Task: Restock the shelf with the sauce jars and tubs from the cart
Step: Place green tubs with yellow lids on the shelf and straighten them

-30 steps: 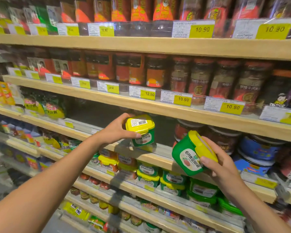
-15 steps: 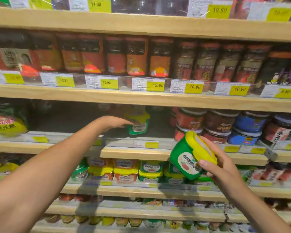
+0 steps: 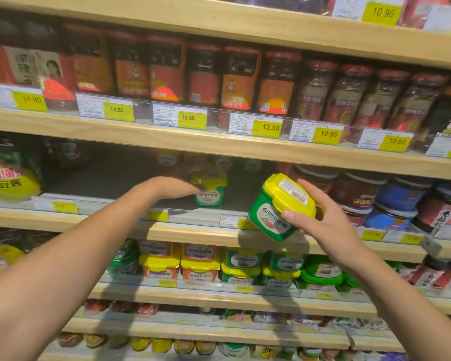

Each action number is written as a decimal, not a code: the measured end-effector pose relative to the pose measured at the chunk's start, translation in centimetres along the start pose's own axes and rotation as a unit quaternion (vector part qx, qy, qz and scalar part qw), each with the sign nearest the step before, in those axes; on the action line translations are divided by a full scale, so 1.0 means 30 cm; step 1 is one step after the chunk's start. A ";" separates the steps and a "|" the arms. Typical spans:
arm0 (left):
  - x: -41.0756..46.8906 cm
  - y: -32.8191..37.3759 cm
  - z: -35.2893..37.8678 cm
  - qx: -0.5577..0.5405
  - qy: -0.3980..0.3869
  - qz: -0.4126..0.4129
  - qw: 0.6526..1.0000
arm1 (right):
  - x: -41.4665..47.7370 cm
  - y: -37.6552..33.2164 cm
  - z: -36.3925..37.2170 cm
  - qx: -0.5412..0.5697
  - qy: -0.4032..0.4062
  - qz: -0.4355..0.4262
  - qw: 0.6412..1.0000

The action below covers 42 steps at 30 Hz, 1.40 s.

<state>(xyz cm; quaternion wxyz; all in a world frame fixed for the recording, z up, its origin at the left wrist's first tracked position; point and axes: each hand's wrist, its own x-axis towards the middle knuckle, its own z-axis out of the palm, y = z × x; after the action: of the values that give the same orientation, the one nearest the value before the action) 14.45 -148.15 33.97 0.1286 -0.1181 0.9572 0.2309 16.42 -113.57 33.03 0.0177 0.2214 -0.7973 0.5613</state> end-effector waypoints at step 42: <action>0.107 -0.004 0.131 0.103 0.270 0.108 0.951 | 0.400 0.019 0.327 -0.518 -0.174 0.103 0.831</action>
<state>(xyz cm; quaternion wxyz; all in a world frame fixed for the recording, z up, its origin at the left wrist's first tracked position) 12.22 -146.91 29.57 -0.1489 -0.0584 0.9818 0.1028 7.56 -126.26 32.23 -0.0674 0.1901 -0.9793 0.0169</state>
